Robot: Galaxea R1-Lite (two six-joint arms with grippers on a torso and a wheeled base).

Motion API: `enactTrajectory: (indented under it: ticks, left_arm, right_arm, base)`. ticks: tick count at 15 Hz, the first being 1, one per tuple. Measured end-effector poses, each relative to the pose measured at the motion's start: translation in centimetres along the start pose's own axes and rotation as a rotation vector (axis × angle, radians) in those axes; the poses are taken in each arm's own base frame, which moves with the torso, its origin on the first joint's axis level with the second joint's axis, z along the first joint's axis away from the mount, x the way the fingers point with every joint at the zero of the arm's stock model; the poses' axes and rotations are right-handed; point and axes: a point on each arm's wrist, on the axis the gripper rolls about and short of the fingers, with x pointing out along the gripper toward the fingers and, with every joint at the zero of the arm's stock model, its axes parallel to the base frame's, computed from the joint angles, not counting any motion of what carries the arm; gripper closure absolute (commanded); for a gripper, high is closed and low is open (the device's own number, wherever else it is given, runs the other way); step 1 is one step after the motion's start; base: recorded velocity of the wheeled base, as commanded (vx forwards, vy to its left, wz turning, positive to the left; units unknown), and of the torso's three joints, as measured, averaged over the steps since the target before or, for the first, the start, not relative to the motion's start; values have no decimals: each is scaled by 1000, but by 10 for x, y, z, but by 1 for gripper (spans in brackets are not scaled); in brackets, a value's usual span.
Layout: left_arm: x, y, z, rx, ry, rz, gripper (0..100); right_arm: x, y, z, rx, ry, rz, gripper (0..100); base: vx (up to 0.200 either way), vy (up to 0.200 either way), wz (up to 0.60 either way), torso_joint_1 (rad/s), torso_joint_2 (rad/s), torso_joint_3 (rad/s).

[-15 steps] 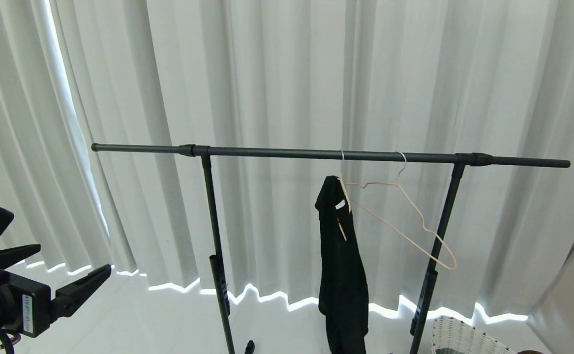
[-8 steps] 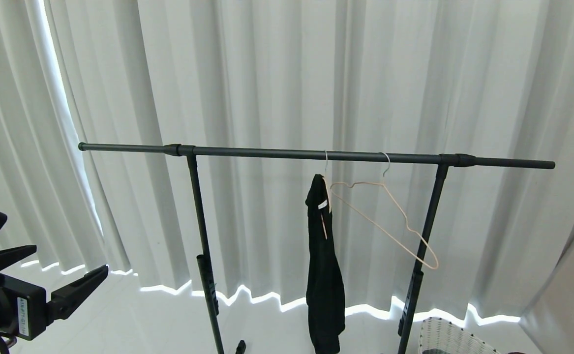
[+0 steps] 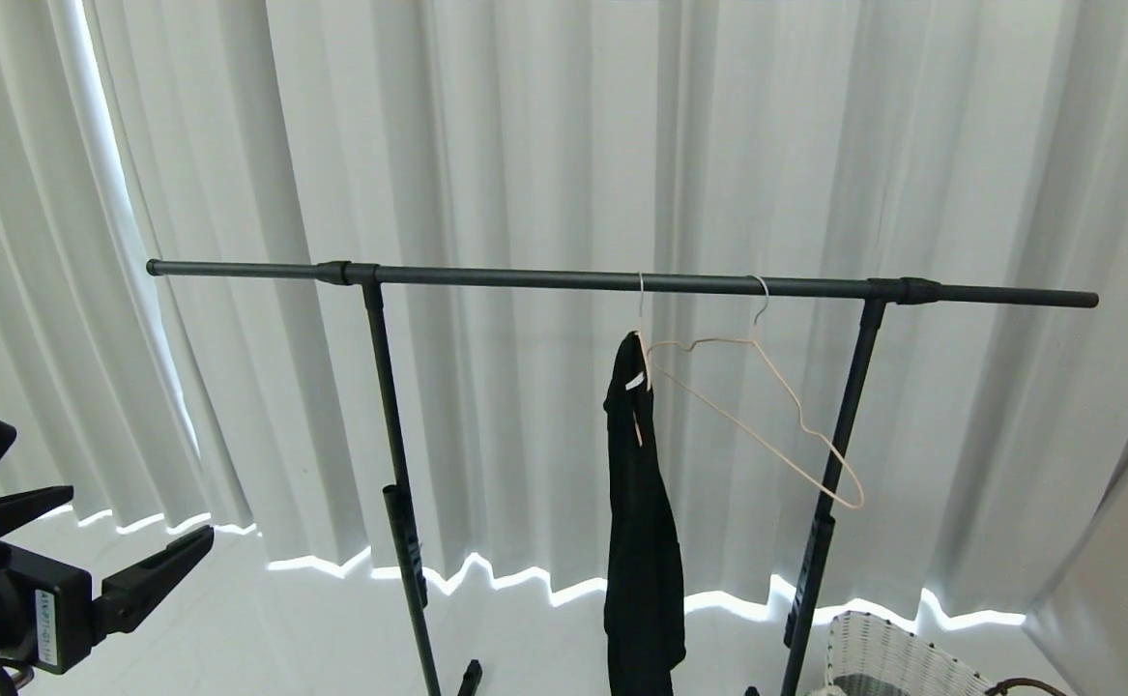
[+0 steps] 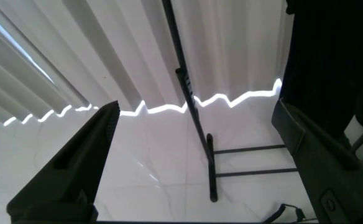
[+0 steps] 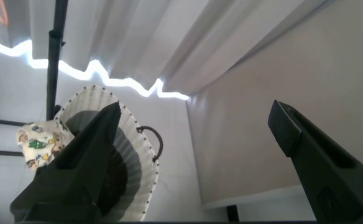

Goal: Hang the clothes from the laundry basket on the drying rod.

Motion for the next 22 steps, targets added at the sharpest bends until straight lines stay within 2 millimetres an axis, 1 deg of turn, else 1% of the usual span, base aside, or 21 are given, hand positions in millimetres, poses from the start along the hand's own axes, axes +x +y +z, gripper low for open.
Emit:
enactTrajectory:
  ticks: [7, 10, 16, 19, 21, 22]
  left_arm:
    - [0, 0, 2, 2, -8, -2, 0]
    - [0, -1, 6, 10, -21, -15, 0]
    - [5, 1, 15, 15, -29, -25, 0]
    - [7, 0, 16, 18, -25, -36, 0]
    - [9, -1, 16, 22, -21, -49, 0]
    - [10, -2, 16, 25, -20, -53, 0]
  right_arm:
    - [2, 2, -4, -15, -1, -4, 0]
    - [4, 4, -12, -18, 34, -6, 0]
    - [7, 6, -16, -24, 54, -1, 0]
    - [8, 7, -18, -27, 64, 4, 0]
    - [9, 9, -21, -31, 77, 10, 0]
    - [10, 9, -22, -32, 82, 11, 0]
  base:
    - [0, 0, 0, -233, 520, 290]
    - [0, 0, 0, -217, 499, 284]
    - [0, 0, 0, -192, 480, 290]
    - [0, 0, 0, -159, 442, 279]
    - [0, 0, 0, -53, 181, 110]
    - [200, 0, 0, -27, 76, 51]
